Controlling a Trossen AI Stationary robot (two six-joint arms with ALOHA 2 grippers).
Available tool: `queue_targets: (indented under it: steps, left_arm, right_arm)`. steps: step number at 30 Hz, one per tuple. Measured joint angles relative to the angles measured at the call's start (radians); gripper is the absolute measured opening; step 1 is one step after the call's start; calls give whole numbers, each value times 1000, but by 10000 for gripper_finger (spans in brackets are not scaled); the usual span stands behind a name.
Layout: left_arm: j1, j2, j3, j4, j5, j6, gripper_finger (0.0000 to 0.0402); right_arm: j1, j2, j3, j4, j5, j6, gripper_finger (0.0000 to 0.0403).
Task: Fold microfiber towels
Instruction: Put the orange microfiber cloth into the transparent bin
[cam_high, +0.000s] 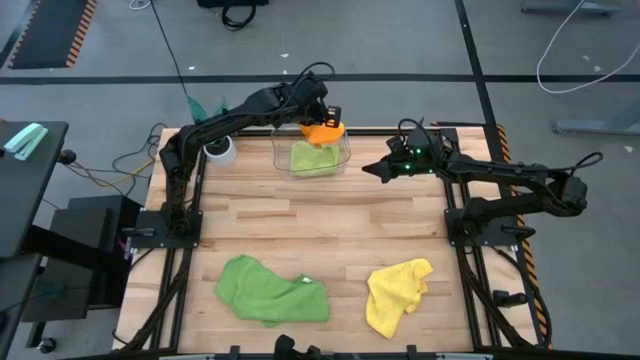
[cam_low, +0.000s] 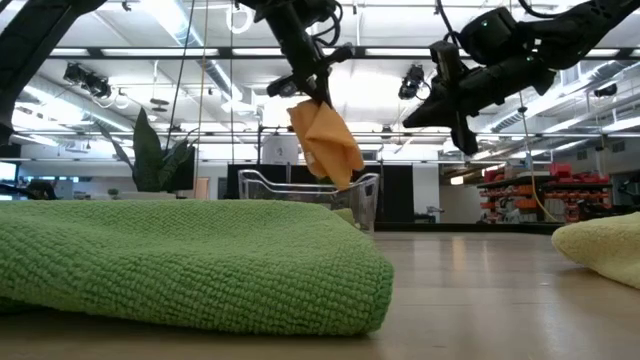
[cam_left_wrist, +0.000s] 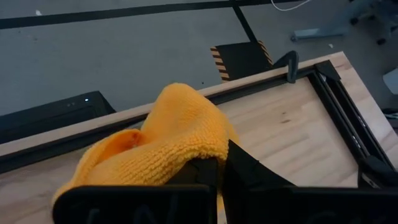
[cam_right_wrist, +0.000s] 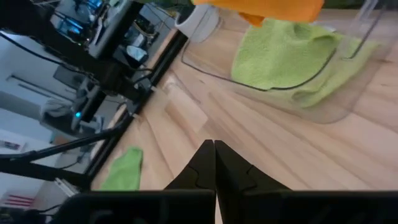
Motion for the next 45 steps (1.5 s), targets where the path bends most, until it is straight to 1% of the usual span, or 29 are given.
queue_targets:
  steps: [2, 7, 12, 15, 19, 21, 24, 27, 29, 31, 34, 37, 39, 45]
  left_arm:
    - [0, 0, -1, -1, 0, 2, 8]
    - [-13, 1, -1, -1, 0, 28, 8]
    - [-16, 1, -1, -53, 2, 27, 8]
    - [-14, 2, -2, -107, -24, 26, 8]
    - [4, 2, -3, -104, -24, 26, 8]
    - [19, 2, -3, -106, 3, 25, 8]
    - [32, 2, -3, -77, 72, 22, 8]
    - [25, 2, -3, -38, 120, 11, 8]
    - [18, 2, -3, -21, 192, -1, 8]
    - [16, 7, -3, -19, 246, -4, 8]
    - [12, 25, -3, -59, 272, -33, 8]
    - [8, 58, -3, -62, 354, -45, 8]
    - [7, 79, -3, -68, 373, -37, 8]
    - [32, 127, -3, -75, 370, -59, 8]
  right_arm:
    - [13, 0, 0, 10, 3, 16, 2]
    - [26, 3, 0, 28, 60, 19, 3]
    - [3, 6, 0, -7, 65, 20, 3]
    - [6, 7, 0, -14, 62, 20, 3]
    - [4, 7, 0, -17, 61, 20, 3]
    - [6, 7, 0, -20, 49, 20, 3]
    - [18, 7, 0, -38, 49, 0, 4]
    - [27, 7, 0, -49, 68, -7, 3]
    - [32, 7, 0, -49, 80, -10, 3]
    - [31, 7, 0, -49, 82, -13, 4]
    - [31, 7, 0, -52, 82, -24, 4]
    - [32, 7, 0, -60, 82, -39, 4]
    - [32, 7, 0, -66, 82, -50, 4]
    - [32, 6, 0, -82, 82, -56, 4]
